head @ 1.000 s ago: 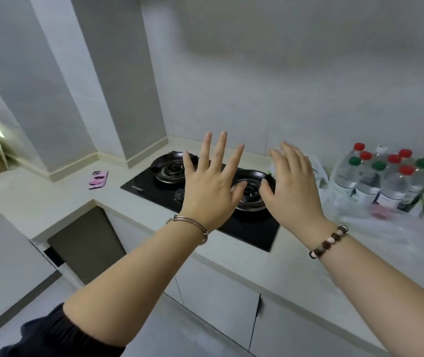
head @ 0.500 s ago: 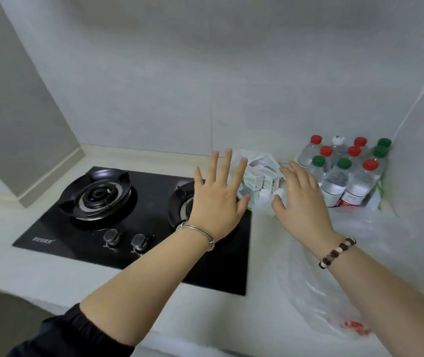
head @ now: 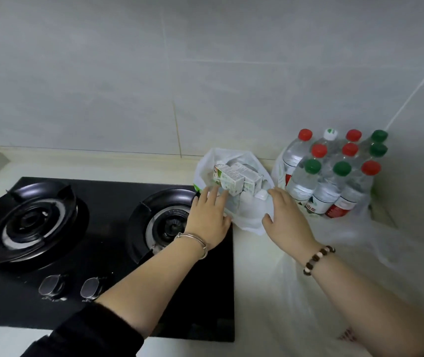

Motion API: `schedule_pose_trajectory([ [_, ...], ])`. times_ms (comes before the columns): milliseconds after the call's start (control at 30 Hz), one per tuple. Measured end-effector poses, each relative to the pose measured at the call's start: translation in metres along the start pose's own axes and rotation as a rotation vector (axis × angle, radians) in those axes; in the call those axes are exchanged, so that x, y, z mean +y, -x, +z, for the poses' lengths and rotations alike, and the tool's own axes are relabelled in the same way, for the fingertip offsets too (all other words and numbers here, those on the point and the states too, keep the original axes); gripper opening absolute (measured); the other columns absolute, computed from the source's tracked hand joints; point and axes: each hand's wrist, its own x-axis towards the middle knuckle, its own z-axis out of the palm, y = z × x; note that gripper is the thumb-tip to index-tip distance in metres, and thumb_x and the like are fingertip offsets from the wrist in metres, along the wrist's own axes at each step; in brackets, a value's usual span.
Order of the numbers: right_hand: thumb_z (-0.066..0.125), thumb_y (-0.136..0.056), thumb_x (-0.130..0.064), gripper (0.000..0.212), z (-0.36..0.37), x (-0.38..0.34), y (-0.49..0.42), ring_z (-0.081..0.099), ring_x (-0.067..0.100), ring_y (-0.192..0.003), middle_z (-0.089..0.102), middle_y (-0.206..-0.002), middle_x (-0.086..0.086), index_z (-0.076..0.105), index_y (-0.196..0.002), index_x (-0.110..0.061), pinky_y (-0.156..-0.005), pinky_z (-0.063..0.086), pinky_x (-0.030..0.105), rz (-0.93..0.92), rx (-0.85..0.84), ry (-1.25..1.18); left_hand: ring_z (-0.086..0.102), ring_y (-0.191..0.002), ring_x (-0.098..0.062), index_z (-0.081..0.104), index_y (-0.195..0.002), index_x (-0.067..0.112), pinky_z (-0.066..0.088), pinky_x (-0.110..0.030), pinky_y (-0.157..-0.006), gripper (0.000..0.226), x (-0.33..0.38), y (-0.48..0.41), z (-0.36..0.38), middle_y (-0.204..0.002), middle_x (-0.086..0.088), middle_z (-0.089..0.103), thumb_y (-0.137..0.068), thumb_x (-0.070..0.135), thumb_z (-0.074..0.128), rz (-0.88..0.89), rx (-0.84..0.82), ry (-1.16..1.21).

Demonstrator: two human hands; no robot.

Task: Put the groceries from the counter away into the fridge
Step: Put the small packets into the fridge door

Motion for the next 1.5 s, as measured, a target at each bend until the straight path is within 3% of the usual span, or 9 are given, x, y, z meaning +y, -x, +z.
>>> schedule_pose_trajectory([
  [233,0.05,-0.09,-0.016,0.055,0.029,0.01,-0.047,0.037,0.022,-0.132,0.035,-0.146,0.006,0.031,-0.141,-0.009,-0.102,0.035,0.033,0.095,-0.156,-0.065,0.036,-0.131,-0.042,0.045,-0.133,-0.001,0.024,-0.044,-0.113,0.058,-0.002,-0.047,0.022,-0.138,-0.024,0.044,-0.079,0.017,0.052,0.102,-0.065,0.132],
  [400,0.05,-0.089,-0.013,0.052,0.049,0.018,-0.083,0.047,0.027,-0.12,0.041,-0.14,0.012,0.033,-0.138,-0.006,-0.094,0.041,0.034,0.246,-0.27,-0.152,0.061,-0.096,-0.036,0.065,-0.102,-0.001,0.053,-0.043,-0.087,0.053,-0.003,-0.082,0.054,-0.104,-0.018,0.065,-0.068,0.023,0.032,0.149,-0.128,0.155],
  [467,0.047,-0.089,-0.011,0.044,0.059,0.023,-0.095,0.052,0.028,-0.109,0.047,-0.13,0.013,0.037,-0.131,-0.005,-0.086,0.044,0.035,0.307,-0.321,-0.157,0.056,-0.109,-0.037,0.062,-0.109,-0.003,0.048,-0.043,-0.093,0.058,0.0,-0.094,0.069,-0.116,-0.02,0.061,-0.071,0.025,0.029,0.183,-0.229,0.166],
  [567,0.047,-0.09,-0.008,0.044,0.07,0.029,-0.111,0.043,0.028,-0.122,0.041,-0.134,0.014,0.036,-0.132,-0.002,-0.097,0.038,0.034,0.357,-0.383,-0.083,0.022,-0.141,-0.028,0.032,-0.143,0.004,0.022,-0.04,-0.114,0.059,0.005,-0.107,0.083,-0.152,-0.014,0.028,-0.087,0.018,0.042,0.24,-0.342,0.03],
  [733,0.048,-0.09,-0.013,0.054,0.079,0.035,-0.126,0.035,0.028,-0.133,0.029,-0.146,0.016,0.028,-0.138,0.003,-0.107,0.033,0.033,0.381,-0.496,0.027,0.003,-0.145,-0.022,0.004,-0.15,0.01,0.007,-0.039,-0.116,0.081,0.008,-0.123,0.1,-0.159,-0.006,-0.002,-0.089,0.032,0.053,0.21,-0.482,-0.141],
  [900,0.047,-0.091,-0.024,0.058,0.085,0.041,-0.123,0.025,0.028,-0.135,0.025,-0.145,0.015,0.027,-0.139,0.002,-0.109,0.025,0.036,0.288,-0.557,0.166,0.0,-0.145,-0.022,0.006,-0.15,0.013,0.005,-0.038,-0.116,0.08,0.003,-0.122,0.107,-0.159,-0.003,0.002,-0.091,0.041,0.051,0.249,-0.456,-0.229],
  [1133,0.044,-0.093,-0.019,0.031,0.083,0.042,-0.116,0.052,0.025,-0.109,0.053,-0.124,0.013,0.046,-0.121,-0.004,-0.082,0.039,0.031,0.249,-0.623,0.248,0.02,-0.138,-0.025,0.039,-0.137,0.014,0.023,-0.034,-0.108,0.057,0.002,-0.121,0.098,-0.142,-0.005,0.037,-0.084,0.022,0.057,0.232,-0.382,-0.13],
  [1300,0.047,-0.094,-0.019,0.052,0.084,0.042,-0.115,0.024,0.027,-0.139,0.005,-0.155,0.014,0.028,-0.141,-0.005,-0.108,0.027,0.036,0.196,-0.63,0.23,0.014,-0.141,-0.024,0.024,-0.145,0.013,0.028,-0.035,-0.109,0.075,0.0,-0.126,0.105,-0.155,-0.001,0.013,-0.08,0.018,0.062,0.174,-0.429,-0.018],
  [1500,0.048,-0.094,-0.016,0.043,0.09,0.042,-0.118,0.043,0.026,-0.124,0.03,-0.141,0.013,0.034,-0.132,-0.002,-0.097,0.039,0.034,0.21,-0.581,0.186,0.038,-0.128,-0.028,0.046,-0.132,0.005,0.041,-0.038,-0.098,0.038,0.02,-0.135,0.106,-0.136,-0.013,0.042,-0.094,0.007,0.043,0.0,-0.346,0.044],
])
